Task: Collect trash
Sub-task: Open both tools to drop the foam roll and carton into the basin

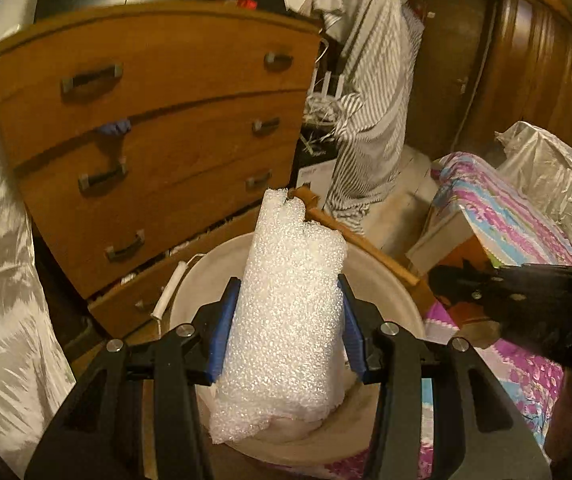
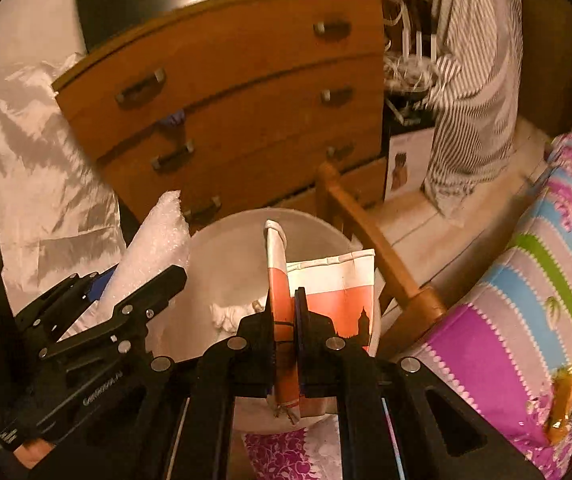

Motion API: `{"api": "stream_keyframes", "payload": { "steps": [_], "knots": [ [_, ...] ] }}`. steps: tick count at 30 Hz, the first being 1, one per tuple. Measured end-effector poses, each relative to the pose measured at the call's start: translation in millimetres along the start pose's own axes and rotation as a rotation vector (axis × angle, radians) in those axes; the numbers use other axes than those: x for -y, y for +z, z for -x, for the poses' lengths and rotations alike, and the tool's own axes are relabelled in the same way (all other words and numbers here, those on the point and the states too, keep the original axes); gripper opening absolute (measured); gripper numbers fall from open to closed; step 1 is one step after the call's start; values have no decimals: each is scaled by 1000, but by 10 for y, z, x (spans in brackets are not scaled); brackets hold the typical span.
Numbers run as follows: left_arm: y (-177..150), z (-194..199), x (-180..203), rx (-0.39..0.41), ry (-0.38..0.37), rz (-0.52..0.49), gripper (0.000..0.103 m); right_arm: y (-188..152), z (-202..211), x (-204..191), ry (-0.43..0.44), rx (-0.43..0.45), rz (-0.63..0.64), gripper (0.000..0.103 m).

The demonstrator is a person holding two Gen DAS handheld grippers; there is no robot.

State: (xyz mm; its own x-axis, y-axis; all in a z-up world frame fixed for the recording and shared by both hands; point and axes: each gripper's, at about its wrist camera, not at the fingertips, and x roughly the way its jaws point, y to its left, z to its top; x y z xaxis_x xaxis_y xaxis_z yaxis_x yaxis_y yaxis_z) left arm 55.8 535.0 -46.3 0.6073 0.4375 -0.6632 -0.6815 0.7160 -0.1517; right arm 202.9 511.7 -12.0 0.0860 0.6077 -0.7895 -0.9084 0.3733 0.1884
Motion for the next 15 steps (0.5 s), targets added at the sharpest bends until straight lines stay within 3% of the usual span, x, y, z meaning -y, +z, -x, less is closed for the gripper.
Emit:
{"api": "stream_keyframes", "payload": {
  "steps": [8, 15],
  "knots": [
    [59, -244, -340, -38, 23, 40, 45, 11, 54, 137, -15, -4, -23, 9],
    [56, -311, -337, -46, 14, 29, 45, 28, 47, 164, -12, -13, -23, 9]
  ]
}}
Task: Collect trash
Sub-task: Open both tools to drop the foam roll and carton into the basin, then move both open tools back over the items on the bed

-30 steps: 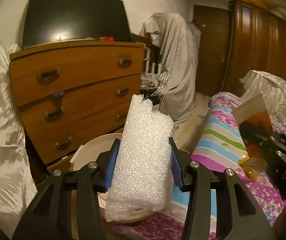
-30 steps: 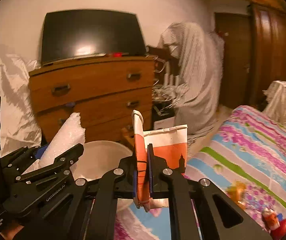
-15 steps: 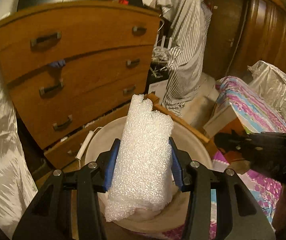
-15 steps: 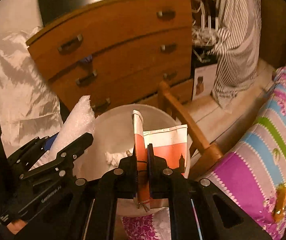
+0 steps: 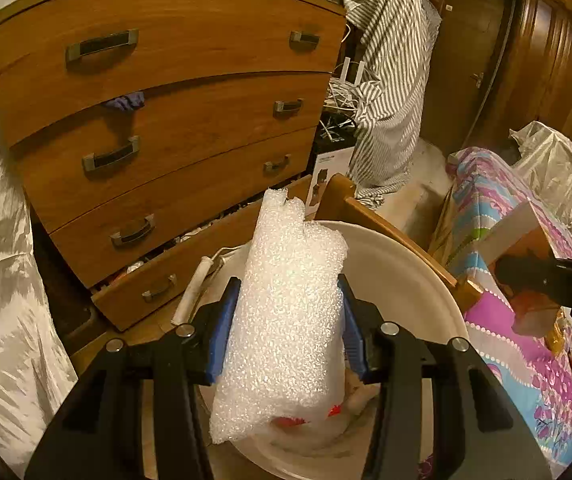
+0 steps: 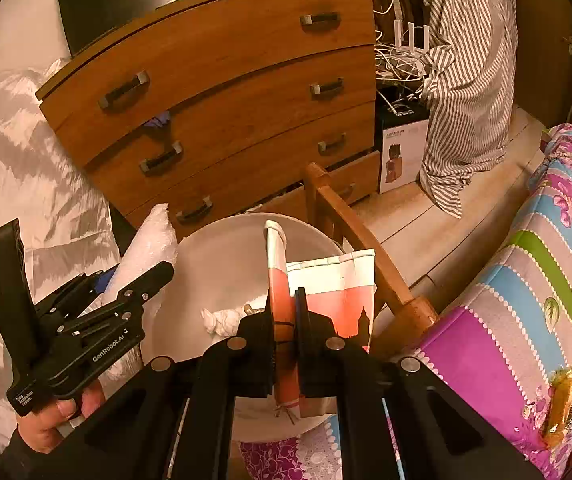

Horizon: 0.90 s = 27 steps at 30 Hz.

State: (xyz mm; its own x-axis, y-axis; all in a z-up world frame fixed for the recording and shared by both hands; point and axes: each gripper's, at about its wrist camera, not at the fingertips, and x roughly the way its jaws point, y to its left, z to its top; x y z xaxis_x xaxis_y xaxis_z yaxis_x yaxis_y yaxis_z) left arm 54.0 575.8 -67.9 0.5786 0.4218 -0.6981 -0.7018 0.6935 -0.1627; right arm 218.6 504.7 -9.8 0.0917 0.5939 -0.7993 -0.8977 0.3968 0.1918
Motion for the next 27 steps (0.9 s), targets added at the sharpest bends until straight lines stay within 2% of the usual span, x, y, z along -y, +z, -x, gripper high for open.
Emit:
{"api": "stream_keyframes", "payload": {
  "steps": [7, 9, 10, 11, 12, 21, 27],
  "knots": [
    [38, 12, 7, 11, 0, -2, 45, 22, -7, -21, 0, 0, 7, 9],
    [49, 11, -2, 9, 9, -2, 52, 37, -9, -26, 4, 3, 9, 10],
    [50, 15, -5, 10, 11, -1, 65, 39, -7, -26, 7, 5, 6, 22],
    [48, 23, -20, 18, 27, 0, 75, 42, 12, -17, 9, 16, 1, 41],
    [50, 27, -39, 22, 36, 2, 75, 40, 29, -12, 12, 24, -1, 43],
    [35, 58, -62, 20, 31, 10, 76, -39, 173, 117, 30, 51, -32, 43],
    [-33, 214, 230, 35, -1, -37, 76, -305, 469, 283, 34, 99, -54, 43]
  ]
}}
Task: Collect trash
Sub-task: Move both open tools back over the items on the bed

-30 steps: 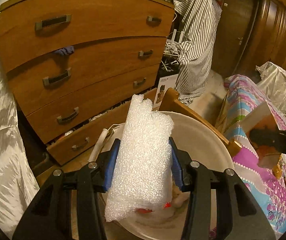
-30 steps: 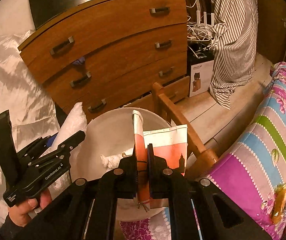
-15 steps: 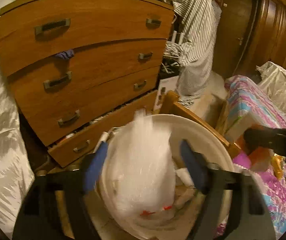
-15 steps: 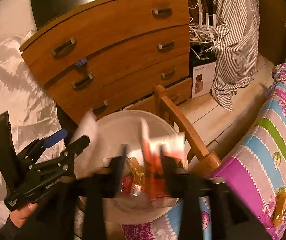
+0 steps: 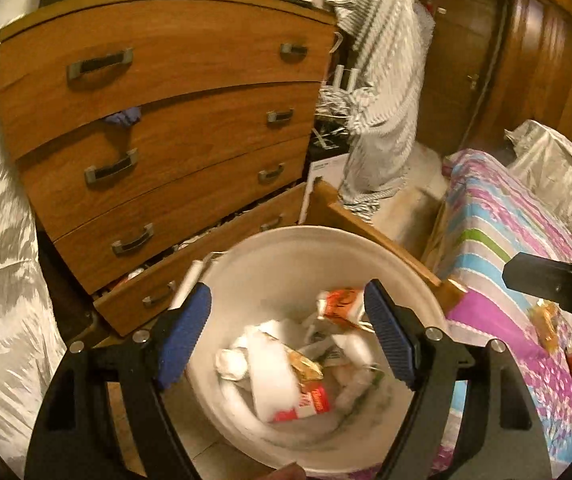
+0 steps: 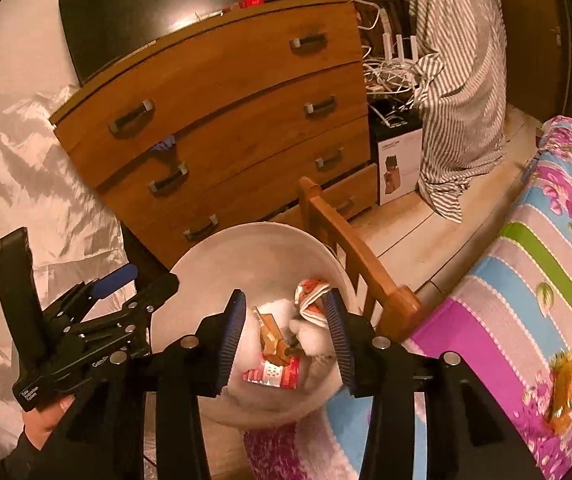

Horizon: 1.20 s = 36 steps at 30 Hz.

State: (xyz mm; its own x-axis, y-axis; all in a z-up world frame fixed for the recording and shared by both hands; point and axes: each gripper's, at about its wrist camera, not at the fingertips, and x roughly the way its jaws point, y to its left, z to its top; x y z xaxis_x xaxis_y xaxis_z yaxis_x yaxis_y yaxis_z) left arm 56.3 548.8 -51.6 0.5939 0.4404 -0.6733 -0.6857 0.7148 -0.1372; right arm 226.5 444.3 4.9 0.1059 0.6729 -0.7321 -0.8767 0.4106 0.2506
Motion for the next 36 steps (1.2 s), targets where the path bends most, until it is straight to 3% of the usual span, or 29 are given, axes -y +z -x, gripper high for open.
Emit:
{"api": "stream_keyframes", "payload": {
  "steps": [4, 12, 16, 24, 29, 31, 36],
  "knots": [
    [-97, 118, 328, 8, -55, -47, 76, -416, 495, 224, -21, 90, -15, 44],
    [-503, 241, 1602, -36, -238, -223, 76, -1917, 1726, 1256, -181, 206, -139, 53],
    [-833, 230, 2271, -91, -324, -314, 75, -2705, 2263, 1831, -259, 222, -239, 55],
    [-1565, 165, 3656, -188, -445, -532, 75, -4129, 3217, 3019, -523, 175, -371, 57],
    [-1871, 109, 4388, -191, -474, -619, 76, -4672, 3509, 3458, -531, 195, -464, 61],
    [-1932, 47, 4658, -188, -474, -644, 76, -4691, 3494, 3480, -520, 202, -471, 63],
    [-1577, -188, 4960, -173, -444, -468, 75, -4767, 3535, 3679, -493, 235, -500, 63]
  ]
}}
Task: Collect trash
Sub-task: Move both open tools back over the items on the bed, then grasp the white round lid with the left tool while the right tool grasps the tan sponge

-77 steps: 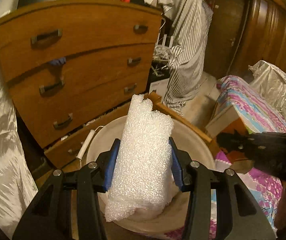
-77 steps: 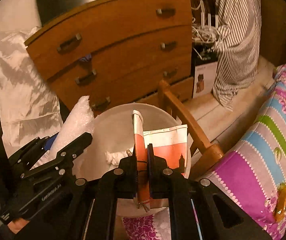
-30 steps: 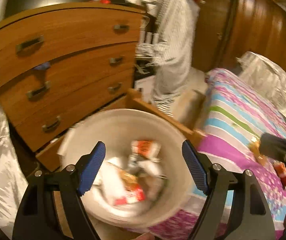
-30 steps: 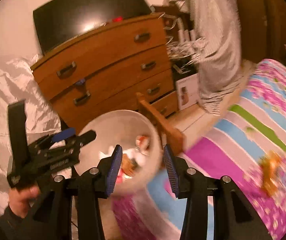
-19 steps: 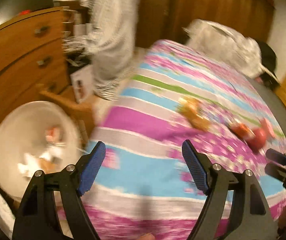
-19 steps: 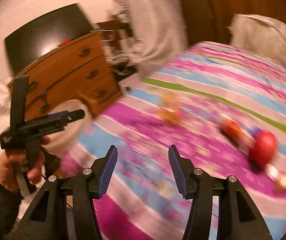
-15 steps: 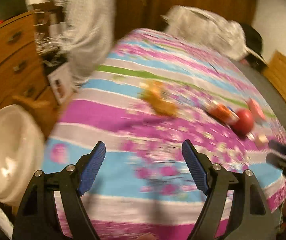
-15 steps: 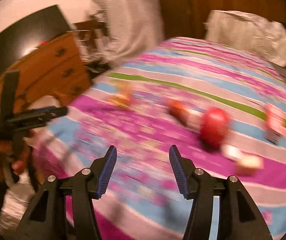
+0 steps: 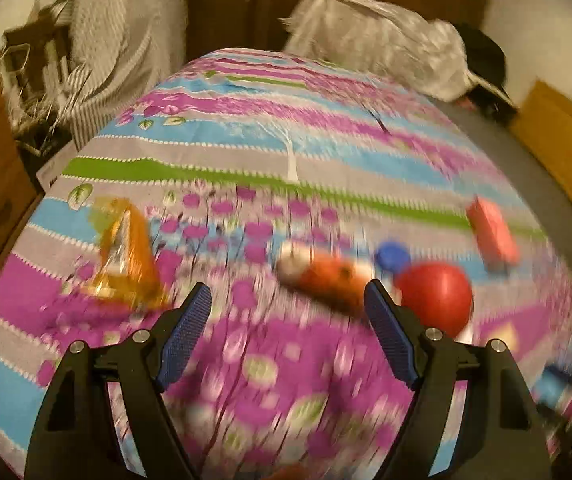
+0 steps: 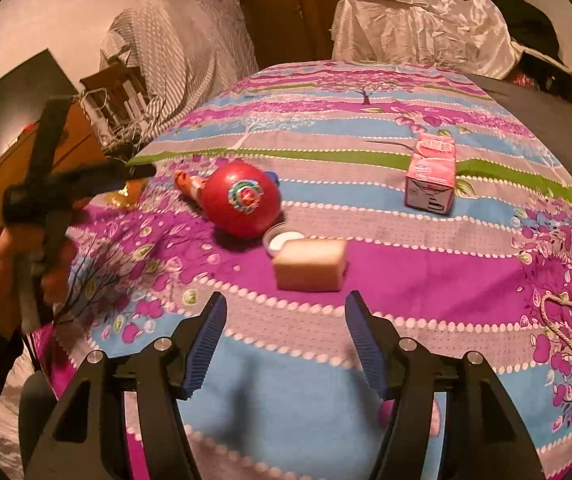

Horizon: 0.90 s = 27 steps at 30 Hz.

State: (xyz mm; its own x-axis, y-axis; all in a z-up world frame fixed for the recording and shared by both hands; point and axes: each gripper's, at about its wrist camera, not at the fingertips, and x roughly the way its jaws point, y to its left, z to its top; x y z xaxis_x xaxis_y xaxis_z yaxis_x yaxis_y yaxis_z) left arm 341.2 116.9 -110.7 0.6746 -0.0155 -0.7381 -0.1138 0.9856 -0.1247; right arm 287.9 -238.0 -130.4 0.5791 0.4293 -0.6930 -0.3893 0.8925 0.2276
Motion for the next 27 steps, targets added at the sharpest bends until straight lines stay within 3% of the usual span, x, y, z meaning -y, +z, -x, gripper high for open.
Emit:
{"api": "stream_keyframes", "payload": {
  "steps": [3, 6, 9, 11, 18, 22, 27],
  "knots": [
    [204, -182, 123, 8, 59, -30, 76, 46, -72, 26, 9, 6, -21, 63],
    [290, -476, 135, -56, 122, -59, 76, 62, -153, 74, 27, 2, -34, 63],
    [138, -710, 116, -152, 170, -159, 76, 91, -199, 100, 35, 0, -28, 63],
    [35, -659, 64, -152, 175, -187, 82, 129, -211, 106, 39, 3, -16, 63],
    [-525, -222, -312, -235, 136, -259, 86, 279, -228, -26, 83, 1, 102, 67],
    [-715, 76, -381, -199, 71, -309, 86, 346, -234, -155, 107, -17, 219, 71],
    [-543, 275, -178, -102, -15, -561, 86, 450, -290, -289, 90, -88, 443, 77]
  ]
}}
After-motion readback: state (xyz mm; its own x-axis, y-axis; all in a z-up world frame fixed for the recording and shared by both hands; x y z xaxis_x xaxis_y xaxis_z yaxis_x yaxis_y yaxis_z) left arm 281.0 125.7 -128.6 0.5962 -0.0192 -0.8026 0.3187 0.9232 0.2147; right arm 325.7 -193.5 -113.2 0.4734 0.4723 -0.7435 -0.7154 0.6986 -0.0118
